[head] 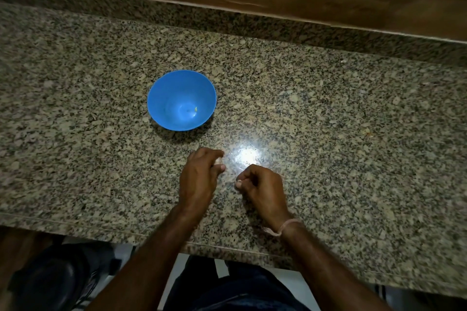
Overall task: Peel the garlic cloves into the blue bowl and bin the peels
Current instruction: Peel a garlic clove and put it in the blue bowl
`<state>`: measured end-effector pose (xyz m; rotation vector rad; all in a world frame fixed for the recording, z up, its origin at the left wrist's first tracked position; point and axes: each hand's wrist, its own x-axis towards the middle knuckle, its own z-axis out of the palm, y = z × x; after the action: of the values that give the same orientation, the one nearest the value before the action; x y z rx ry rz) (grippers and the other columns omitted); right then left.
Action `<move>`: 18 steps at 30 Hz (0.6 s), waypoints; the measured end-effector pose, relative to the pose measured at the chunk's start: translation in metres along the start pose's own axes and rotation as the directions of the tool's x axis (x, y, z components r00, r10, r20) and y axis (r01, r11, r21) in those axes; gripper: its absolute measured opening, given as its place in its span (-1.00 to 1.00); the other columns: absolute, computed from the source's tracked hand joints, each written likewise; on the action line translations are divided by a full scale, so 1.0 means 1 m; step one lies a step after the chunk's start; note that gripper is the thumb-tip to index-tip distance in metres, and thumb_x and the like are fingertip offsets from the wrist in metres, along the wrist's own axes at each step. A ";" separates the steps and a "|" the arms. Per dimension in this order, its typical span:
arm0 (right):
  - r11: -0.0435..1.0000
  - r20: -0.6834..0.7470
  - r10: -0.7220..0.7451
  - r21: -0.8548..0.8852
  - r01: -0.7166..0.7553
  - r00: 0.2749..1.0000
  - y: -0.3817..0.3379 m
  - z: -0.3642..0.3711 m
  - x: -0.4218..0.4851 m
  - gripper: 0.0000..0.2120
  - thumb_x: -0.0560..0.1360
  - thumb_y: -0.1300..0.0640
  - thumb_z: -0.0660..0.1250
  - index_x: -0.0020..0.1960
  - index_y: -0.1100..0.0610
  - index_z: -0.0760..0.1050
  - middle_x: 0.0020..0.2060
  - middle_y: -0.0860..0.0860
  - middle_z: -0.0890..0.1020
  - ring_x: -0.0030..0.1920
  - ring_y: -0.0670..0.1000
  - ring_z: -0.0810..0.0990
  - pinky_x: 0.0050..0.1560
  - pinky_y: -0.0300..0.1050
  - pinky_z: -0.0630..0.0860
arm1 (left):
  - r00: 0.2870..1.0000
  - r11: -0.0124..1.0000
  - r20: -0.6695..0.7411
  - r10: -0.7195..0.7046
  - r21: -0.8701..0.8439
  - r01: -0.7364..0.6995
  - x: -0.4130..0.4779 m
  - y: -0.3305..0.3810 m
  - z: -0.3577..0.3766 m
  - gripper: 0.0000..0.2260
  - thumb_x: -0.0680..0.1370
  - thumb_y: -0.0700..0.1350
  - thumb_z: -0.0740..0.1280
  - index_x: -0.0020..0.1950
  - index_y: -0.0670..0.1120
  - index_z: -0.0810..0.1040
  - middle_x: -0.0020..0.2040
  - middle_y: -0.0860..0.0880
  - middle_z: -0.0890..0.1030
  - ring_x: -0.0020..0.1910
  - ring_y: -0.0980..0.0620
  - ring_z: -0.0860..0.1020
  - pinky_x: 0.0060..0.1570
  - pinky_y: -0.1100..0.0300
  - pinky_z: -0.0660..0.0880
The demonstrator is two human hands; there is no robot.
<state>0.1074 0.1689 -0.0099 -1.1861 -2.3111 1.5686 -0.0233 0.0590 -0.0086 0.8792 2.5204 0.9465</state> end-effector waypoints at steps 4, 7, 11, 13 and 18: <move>0.968 0.011 -0.051 -0.244 0.052 0.999 -0.005 0.006 0.006 -0.80 0.47 0.30 0.45 -0.24 0.05 0.59 -0.37 -0.18 0.64 -0.27 -0.36 0.58 -0.29 -0.27 0.49 | 0.990 0.999 -0.135 -0.051 -0.005 0.051 -0.021 -0.003 0.005 -0.53 0.54 -0.06 0.51 0.37 -0.07 0.42 0.24 -0.02 0.42 0.21 0.00 0.42 0.03 0.11 0.43; 0.951 -0.006 -0.052 -0.306 0.048 0.999 -0.004 0.008 0.008 -0.77 0.46 0.33 0.43 -0.26 0.04 0.56 -0.37 -0.18 0.61 -0.29 -0.24 0.58 -0.25 -0.08 0.57 | 0.980 0.992 -0.158 -0.120 -0.047 0.114 -0.046 -0.006 0.014 -0.65 0.56 -0.02 0.47 0.24 -0.03 0.42 0.14 0.03 0.43 0.10 0.01 0.45 -0.07 0.11 0.42; 0.914 -0.018 -0.116 -0.394 0.100 0.993 -0.003 0.013 0.004 -0.79 0.46 0.31 0.41 -0.24 0.05 0.51 -0.31 -0.07 0.57 -0.25 0.01 0.53 -0.27 0.00 0.50 | 0.993 0.993 -0.085 -0.078 0.082 0.085 -0.055 -0.013 0.022 -0.72 0.53 -0.05 0.49 0.16 0.00 0.48 0.04 0.04 0.51 0.04 -0.03 0.46 -0.03 0.08 0.39; 0.884 -0.030 -0.182 -0.442 0.150 0.983 -0.001 0.017 -0.001 -0.79 0.46 0.35 0.39 -0.21 0.07 0.48 -0.28 -0.04 0.52 -0.23 0.05 0.48 -0.30 -0.03 0.38 | 0.995 0.993 -0.072 -0.076 0.090 0.082 -0.054 -0.013 0.022 -0.74 0.54 -0.04 0.47 0.16 0.01 0.50 0.04 0.05 0.51 0.04 -0.02 0.44 -0.01 0.07 0.39; 0.823 -0.018 -0.284 -0.518 0.234 0.959 0.007 0.022 -0.003 -0.74 0.37 0.43 0.31 -0.17 0.09 0.44 -0.26 0.00 0.47 -0.20 0.08 0.42 -0.34 -0.04 0.29 | 0.994 0.992 -0.075 -0.077 0.091 0.083 -0.055 -0.014 0.022 -0.76 0.54 -0.01 0.46 0.14 0.01 0.51 0.03 0.04 0.51 0.04 -0.01 0.43 -0.01 0.06 0.39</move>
<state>0.1025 0.1515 -0.0248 -0.9340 -2.7726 0.8065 0.0230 0.0264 -0.0310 0.7773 2.6592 0.8546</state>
